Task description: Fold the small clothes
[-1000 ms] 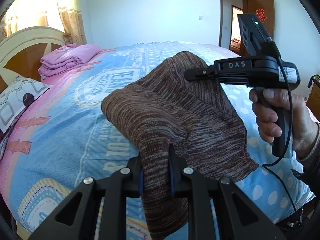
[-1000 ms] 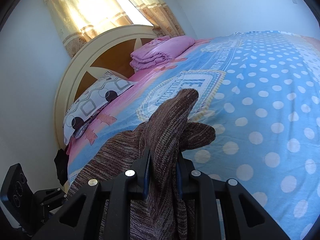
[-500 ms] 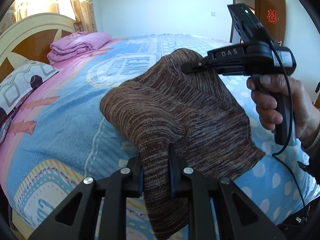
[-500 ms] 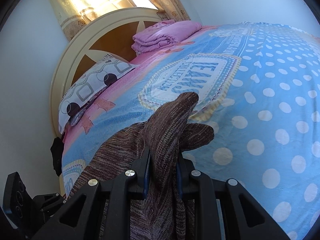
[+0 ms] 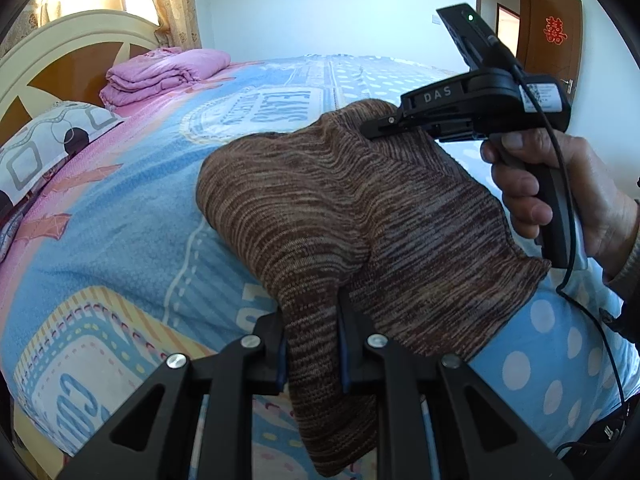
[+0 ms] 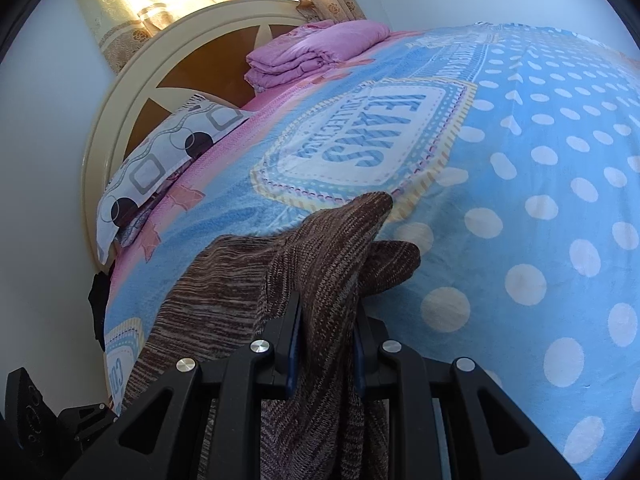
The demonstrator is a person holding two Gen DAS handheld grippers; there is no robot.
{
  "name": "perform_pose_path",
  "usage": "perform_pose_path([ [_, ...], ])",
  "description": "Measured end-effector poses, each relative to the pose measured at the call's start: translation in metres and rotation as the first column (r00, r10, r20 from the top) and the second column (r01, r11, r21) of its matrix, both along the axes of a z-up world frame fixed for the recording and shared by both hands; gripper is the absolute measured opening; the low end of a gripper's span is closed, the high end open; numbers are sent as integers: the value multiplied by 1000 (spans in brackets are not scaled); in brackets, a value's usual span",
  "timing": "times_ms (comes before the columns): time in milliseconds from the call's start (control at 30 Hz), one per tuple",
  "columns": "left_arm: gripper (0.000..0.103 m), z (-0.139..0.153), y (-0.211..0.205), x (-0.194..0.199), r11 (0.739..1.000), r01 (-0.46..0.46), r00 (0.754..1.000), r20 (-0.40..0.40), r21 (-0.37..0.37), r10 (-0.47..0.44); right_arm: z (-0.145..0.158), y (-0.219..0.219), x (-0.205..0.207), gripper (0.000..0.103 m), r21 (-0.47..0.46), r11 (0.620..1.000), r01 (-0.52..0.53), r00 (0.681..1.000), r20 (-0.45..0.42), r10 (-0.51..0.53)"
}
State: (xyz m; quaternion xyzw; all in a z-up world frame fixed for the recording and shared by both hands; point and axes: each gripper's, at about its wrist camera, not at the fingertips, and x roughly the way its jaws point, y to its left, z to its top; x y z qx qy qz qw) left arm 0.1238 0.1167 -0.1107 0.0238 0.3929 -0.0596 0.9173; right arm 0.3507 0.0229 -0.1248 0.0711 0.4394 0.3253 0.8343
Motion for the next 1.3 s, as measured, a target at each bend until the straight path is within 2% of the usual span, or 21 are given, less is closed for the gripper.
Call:
perform_pose_path([
  [400, 30, -8, -4, -1, 999, -37, 999, 6, 20, 37, -23, -5, 7, 24, -6, 1000, 22, 999, -26, -22],
  [467, 35, -8, -4, -1, 998, -45, 999, 8, 33, 45, -23, -5, 6, 25, -13, 1000, 28, 999, -18, -29],
  [533, 36, -7, -4, -2, 998, -53, 999, 7, 37, 53, -25, -6, 6, 28, -13, 999, 32, 999, -20, -32],
  [600, 38, -6, -6, -3, 997, -53, 999, 5, 53, 53, -26, -10, 6, 35, -6, 999, 39, 999, -26, -40],
  [667, 42, -1, -7, -6, 995, -62, 998, 13, 72, 62, -27, -15, 5, 36, 6, 999, 47, 998, -34, -47],
  [733, 43, 6, -10, -10, 994, -64, 998, 31, 88, 62, -27, -20, 3, 41, 11, 998, 57, 998, -31, -57],
  [800, 55, 16, -8, -13, 992, -84, 994, 75, 96, 77, -22, -25, -5, 45, -9, 996, 87, 996, -11, -87],
  [833, 66, 22, -7, -14, 990, -99, 990, 110, 103, 88, -18, -27, -9, 45, -20, 995, 100, 995, 2, -100],
  [867, 73, 25, -5, -14, 987, -115, 986, 131, 115, 100, -13, -29, -16, 45, -38, 993, 113, 993, 24, -112],
  [967, 75, 27, 4, 0, 969, -181, 974, 171, 168, 152, 3, -33, -41, 45, -48, 993, 110, 990, 90, -106],
  [1067, 76, 17, 22, 21, 950, -249, 961, 167, 188, 219, 12, -29, -66, 53, -52, 996, 67, 991, 115, -61],
  [1167, 77, 4, 29, 29, 951, -245, 965, 140, 188, 221, 3, -21, -82, 53, -128, 991, 36, 995, 98, -24],
  [1200, 78, 0, 30, 28, 950, -248, 964, 142, 190, 224, -5, -18, -84, 53, -205, 977, 65, 993, 106, -44],
  [1233, 79, -1, 29, 25, 949, -254, 962, 149, 186, 228, -10, -20, -84, 53, -245, 965, 97, 991, 118, -69],
  [1267, 80, -4, 29, 25, 949, -254, 962, 153, 185, 228, -15, -24, -83, 53, -233, 967, 105, 990, 113, -80],
  [1300, 80, -6, 29, 25, 950, -253, 962, 156, 183, 226, -20, -32, -79, 53, -183, 978, 105, 993, 78, -92],
])
